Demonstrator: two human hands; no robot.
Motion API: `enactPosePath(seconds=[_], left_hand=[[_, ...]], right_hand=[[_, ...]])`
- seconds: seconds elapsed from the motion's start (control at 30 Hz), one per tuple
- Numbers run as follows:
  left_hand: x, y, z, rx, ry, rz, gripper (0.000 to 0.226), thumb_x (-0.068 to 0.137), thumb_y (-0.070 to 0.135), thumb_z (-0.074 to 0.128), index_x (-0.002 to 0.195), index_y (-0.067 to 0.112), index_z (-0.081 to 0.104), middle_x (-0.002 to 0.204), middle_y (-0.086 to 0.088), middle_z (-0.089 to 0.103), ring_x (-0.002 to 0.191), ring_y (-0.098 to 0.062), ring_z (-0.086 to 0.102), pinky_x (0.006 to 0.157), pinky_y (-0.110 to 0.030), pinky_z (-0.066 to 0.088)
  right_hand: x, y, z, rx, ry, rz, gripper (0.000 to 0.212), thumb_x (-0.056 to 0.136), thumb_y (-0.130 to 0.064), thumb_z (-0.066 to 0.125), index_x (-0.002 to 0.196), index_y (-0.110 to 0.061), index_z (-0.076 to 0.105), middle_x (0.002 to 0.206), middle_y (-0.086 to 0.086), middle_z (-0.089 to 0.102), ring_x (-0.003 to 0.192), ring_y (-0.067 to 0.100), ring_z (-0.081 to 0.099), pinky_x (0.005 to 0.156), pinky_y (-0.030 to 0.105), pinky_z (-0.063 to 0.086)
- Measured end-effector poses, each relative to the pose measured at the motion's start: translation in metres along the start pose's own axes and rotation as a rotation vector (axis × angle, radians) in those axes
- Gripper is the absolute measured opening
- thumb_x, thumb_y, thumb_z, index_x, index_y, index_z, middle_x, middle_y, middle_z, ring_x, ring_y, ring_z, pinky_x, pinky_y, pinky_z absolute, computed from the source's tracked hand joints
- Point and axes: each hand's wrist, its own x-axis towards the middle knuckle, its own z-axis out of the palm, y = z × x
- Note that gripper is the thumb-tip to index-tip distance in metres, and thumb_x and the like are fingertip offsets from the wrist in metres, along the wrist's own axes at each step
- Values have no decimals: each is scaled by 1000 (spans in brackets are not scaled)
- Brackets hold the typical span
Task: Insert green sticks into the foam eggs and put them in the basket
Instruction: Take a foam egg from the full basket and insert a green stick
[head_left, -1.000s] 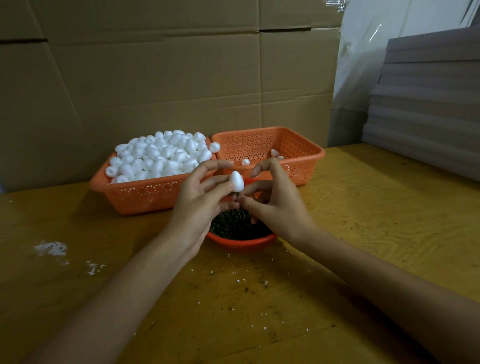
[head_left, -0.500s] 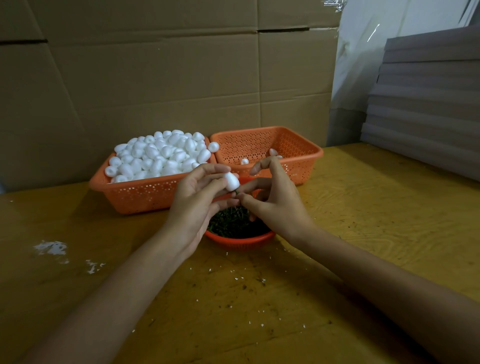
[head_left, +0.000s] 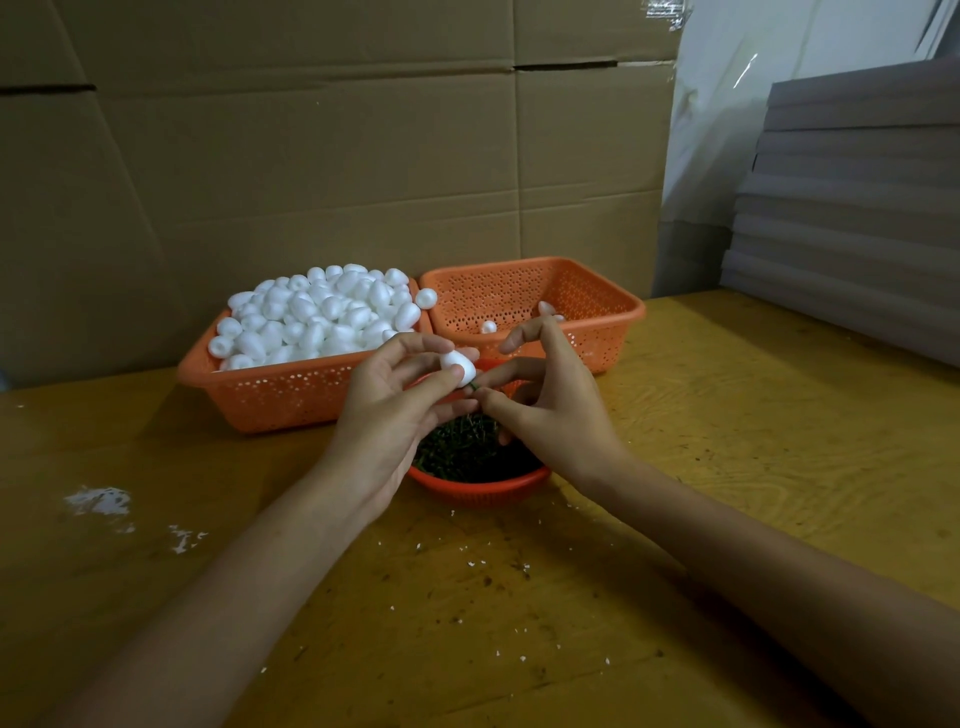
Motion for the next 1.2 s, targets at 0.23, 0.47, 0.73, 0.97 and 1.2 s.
enactPosePath(seconds=[0.23,0.47,0.73,0.97,1.2], left_hand=[[3,-1,-1,-20,-7,-1,32,99,-2,65,129,5,59,120,-11,77,109,-28,75,82,-32,62],[3,-2,-1,-13,-10,-14,26,100,1,65,125,5,65,120,-10,77,112,-27,75,83,-32,63],[4,-4,-3,-10,-14,-4,27,99,2,67,126,7,66,121,-12,76,115,-26,74,84,-32,62],[3,-5,-4,-21,-16,-5,29,97,2,68,125,11,72,122,-10,75,113,-23,74,80,-29,61],[5,-6,-5,-11,-24,-8,30,97,3,69,125,13,74,123,-11,74,114,-24,74,81,-30,61]], right_hand=[[0,-1,-2,22,-1,19,38,89,-10,78,109,-22,48,94,-5,79,64,25,75,57,45,63],[0,-4,-4,29,-7,23,30,90,-8,79,105,-17,54,95,-2,80,61,25,74,58,43,63],[1,-6,-3,17,-3,21,23,89,-17,82,98,-18,61,91,-2,80,56,21,73,52,31,57],[0,-7,-3,18,-16,25,26,88,-15,84,98,-16,61,88,-2,80,57,20,73,55,34,60],[0,-7,-3,15,-25,28,26,88,-13,83,100,-13,60,87,-1,80,57,22,73,56,36,61]])
